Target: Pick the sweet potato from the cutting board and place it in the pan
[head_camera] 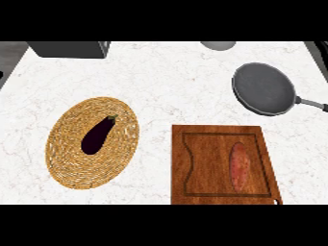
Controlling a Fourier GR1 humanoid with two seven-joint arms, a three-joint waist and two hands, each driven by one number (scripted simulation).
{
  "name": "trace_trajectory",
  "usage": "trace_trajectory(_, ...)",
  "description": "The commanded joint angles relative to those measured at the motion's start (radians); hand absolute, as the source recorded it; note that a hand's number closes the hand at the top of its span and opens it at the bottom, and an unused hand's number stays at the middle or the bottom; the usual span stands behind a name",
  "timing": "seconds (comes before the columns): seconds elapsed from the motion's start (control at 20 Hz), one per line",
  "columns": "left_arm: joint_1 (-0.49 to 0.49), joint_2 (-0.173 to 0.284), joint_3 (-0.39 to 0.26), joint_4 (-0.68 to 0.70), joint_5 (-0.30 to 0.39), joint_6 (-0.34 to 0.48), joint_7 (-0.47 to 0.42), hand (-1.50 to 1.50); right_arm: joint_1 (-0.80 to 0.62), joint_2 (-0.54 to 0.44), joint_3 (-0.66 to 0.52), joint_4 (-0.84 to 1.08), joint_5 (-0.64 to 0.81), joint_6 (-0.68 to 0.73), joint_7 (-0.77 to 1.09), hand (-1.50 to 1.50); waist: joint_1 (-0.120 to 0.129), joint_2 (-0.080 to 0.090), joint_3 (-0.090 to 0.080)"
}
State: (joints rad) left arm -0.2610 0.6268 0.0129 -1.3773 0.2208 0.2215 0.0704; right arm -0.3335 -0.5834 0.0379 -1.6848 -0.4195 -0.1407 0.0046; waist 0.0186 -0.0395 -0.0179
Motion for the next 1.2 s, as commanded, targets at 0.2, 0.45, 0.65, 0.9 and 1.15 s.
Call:
trace_trajectory(0.2,0.015,-0.092,-0.152,-0.112,0.012,-0.102,0.015,0.00,0.162,0.029,0.010,0.288,-0.002,-0.071,0.183,-1.50,-0.016,0.056,0.021)
trace_trajectory(0.45,0.040,-0.138,-0.224,-0.116,0.015,-0.136,0.032,0.00,0.289,-0.059,0.164,0.399,0.364,-0.275,0.256,1.50,-0.024,0.050,0.017)
trace_trajectory(0.65,0.041,-0.177,-0.258,-0.113,-0.008,-0.121,0.076,0.00,0.350,0.133,0.199,0.370,0.437,-0.497,0.213,-1.50,-0.028,0.039,0.018)
trace_trajectory(0.9,0.048,-0.188,-0.264,-0.177,-0.029,-0.129,0.117,0.00,0.340,0.026,0.349,0.252,0.531,-0.329,0.498,-1.50,-0.016,0.038,0.016)
trace_trajectory(1.15,0.067,-0.204,-0.262,-0.165,-0.047,-0.120,0.088,0.00,0.189,-0.114,0.375,0.227,0.554,-0.109,0.767,-1.50,-0.001,0.042,0.015)
